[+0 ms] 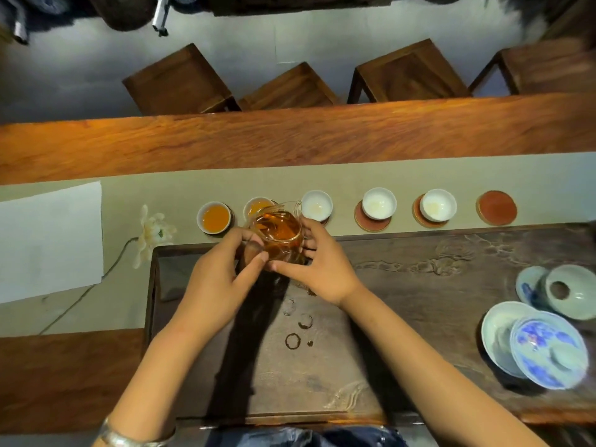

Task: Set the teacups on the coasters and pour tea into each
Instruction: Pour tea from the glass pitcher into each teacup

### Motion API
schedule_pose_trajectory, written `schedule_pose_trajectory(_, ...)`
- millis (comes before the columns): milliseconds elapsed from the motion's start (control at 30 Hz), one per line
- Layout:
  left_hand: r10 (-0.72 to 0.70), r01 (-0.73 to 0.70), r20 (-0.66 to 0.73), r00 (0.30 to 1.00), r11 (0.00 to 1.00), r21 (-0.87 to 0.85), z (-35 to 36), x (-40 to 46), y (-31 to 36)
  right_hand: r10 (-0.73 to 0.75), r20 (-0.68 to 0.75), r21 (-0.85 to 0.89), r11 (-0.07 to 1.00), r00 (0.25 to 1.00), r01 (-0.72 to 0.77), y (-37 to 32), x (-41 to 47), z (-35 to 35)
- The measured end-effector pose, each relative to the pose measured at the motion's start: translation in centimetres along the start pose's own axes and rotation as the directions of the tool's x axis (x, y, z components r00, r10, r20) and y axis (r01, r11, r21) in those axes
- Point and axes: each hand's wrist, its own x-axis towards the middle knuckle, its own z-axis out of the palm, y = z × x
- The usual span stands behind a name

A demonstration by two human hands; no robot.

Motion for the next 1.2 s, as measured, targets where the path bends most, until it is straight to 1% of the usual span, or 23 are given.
schedule_pose_trajectory(333, 0.024, -0.026, 0.056, 0.998, 0.999, 0.037, 1.0, 1.3, 0.7, 0.078, 0.003, -0.001, 0.997, 0.997, -0.078, 0.7, -0.1, -1.2)
schedule_pose_trajectory(700, 0.014, -0.018, 0.057, 0.998, 0.997, 0.069, 1.2, 2.0, 0.6, 0.105, 0.006, 0.034, 0.994, 0.994, -0.106, 1.1, 0.4, -1.3)
schedule_pose_trajectory(1200, 0.009, -0.014, 0.069, 0.998, 0.997, 0.079, 1.1, 2.5, 0.6, 0.104, 0.004, 0.064, 0.993, 0.995, -0.104, 1.6, 0.5, -0.8)
